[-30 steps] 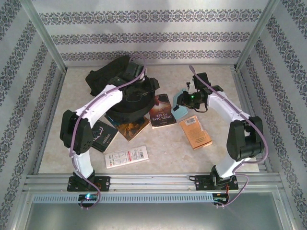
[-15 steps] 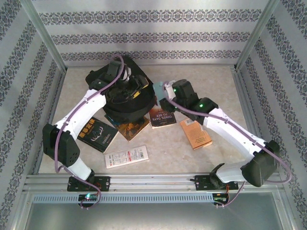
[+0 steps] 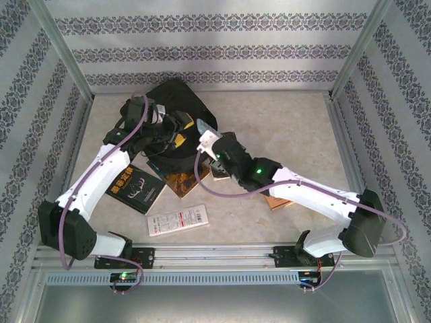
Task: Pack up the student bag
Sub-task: Pass the calculator.
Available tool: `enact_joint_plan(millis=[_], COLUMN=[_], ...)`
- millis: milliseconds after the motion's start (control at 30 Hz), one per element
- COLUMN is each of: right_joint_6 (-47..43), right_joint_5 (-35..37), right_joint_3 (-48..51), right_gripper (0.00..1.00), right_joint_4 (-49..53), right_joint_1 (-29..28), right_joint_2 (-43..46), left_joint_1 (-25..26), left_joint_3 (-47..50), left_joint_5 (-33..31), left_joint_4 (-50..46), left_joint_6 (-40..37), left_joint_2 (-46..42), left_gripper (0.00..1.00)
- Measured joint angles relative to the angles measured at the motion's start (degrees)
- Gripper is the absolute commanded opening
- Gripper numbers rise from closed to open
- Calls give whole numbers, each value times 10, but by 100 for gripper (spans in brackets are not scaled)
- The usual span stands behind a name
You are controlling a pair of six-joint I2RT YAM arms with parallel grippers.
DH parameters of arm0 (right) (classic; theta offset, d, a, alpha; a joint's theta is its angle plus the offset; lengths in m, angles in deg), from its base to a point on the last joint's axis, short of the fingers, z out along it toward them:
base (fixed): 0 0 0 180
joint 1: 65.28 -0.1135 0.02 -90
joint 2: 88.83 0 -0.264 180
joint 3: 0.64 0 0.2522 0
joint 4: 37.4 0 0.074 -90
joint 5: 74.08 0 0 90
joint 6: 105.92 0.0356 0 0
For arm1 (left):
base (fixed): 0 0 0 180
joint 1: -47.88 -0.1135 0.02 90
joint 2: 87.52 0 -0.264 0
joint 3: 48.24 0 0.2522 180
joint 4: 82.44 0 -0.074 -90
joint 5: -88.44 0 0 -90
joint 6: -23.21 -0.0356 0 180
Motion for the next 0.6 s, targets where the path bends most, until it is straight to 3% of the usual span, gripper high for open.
enact_joint_plan(millis=[200,433,533,600], right_joint_6=[-104,-198,-219,-229], right_joint_5=[88,143,154,159], right_joint_3=[31,57,59,59], right_gripper=[25,26,27,27], right_joint_4=[-68,-149,-170,-182], right_joint_1=[-42,-79,-85,-86], right_joint_2=[-30,-58,-68,-73], left_joint_1=[-6,-6,-6,-6], left_joint_3=[36,85,102,109], left_joint_5=[0,12,20,26], left_joint_4=[28,89,115,136], left_joint_6=[0,13,24,34], left_joint_2=[-15,-16,-15,-15], left_gripper=[66,64,58,49])
